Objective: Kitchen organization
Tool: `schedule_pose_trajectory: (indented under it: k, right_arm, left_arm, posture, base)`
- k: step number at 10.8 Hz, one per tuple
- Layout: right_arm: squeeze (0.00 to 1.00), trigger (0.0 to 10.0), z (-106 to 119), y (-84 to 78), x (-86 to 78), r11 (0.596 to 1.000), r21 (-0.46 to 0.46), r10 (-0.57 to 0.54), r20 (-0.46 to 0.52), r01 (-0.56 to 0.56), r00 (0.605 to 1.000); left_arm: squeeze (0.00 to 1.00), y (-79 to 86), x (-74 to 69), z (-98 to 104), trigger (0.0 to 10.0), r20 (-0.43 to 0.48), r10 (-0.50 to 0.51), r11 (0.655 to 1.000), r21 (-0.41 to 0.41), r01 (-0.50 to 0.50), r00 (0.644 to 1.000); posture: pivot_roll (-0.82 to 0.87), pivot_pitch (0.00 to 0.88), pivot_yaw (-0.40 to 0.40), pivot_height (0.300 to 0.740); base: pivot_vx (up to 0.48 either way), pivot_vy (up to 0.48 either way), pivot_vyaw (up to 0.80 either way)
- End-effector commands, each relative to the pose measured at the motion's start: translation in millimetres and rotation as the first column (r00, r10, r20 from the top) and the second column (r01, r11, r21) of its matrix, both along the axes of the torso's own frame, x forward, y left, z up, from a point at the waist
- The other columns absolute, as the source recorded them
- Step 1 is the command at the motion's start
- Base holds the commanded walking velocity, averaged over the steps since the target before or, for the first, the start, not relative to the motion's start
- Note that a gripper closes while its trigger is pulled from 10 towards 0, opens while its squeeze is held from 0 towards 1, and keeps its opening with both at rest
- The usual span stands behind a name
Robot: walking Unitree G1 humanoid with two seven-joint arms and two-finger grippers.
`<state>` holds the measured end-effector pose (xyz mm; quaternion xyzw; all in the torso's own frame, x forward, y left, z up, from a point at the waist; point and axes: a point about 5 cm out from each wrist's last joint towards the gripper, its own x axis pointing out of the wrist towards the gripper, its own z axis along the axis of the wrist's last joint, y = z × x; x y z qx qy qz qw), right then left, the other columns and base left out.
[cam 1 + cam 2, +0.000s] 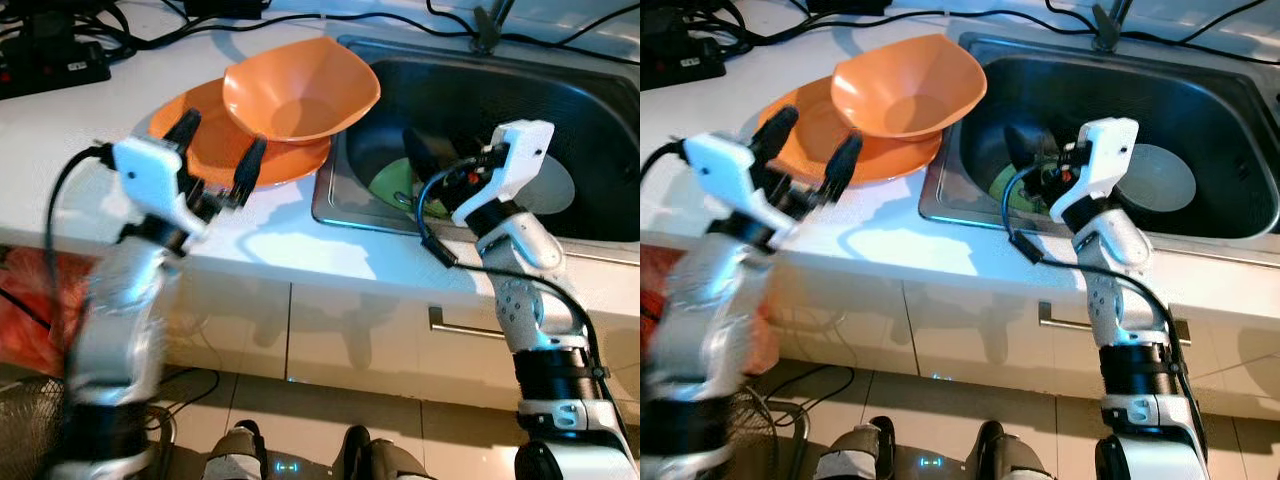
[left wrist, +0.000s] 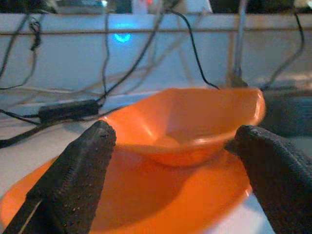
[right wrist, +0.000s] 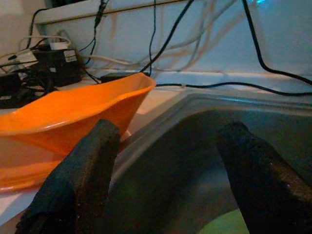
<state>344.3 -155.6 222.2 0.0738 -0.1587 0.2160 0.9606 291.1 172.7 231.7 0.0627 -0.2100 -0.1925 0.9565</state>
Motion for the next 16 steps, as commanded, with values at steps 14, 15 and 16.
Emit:
schedule_pose_trajectory:
  k: [14,15,16]
  right_arm:
    - [0.0,10.0,68,-9.5,43.4,0.957,0.266,-0.004,-0.394,0.118,0.919]
    - [0.0,10.0,69,-2.7,42.8,0.955,0.281,0.027,-0.4,0.095,0.916]
    - [0.0,10.0,70,3.7,42.2,0.951,0.299,0.062,-0.412,0.071,0.909]
  left_arm:
    - [0.0,-15.2,-8.4,-17,10.0,-0.127,-0.091,0.992,0.078,0.102,0.988]
    - [0.0,-17.8,-7.8,-18,10.0,-0.13,-0.098,0.991,0.073,0.108,0.987]
    - [0.0,-19.3,-7.8,-18,10.0,-0.133,-0.103,0.991,0.07,0.113,0.986]
  posture:
    - [0.19,0.195,-0.134,0.74]
    - [0.2,0.197,-0.136,0.74]
    - [0.2,0.198,-0.137,0.74]
  base:
    - [0.0,0.0,0.0]
    - [0.0,0.0,0.0]
    - [0.0,0.0,0.0]
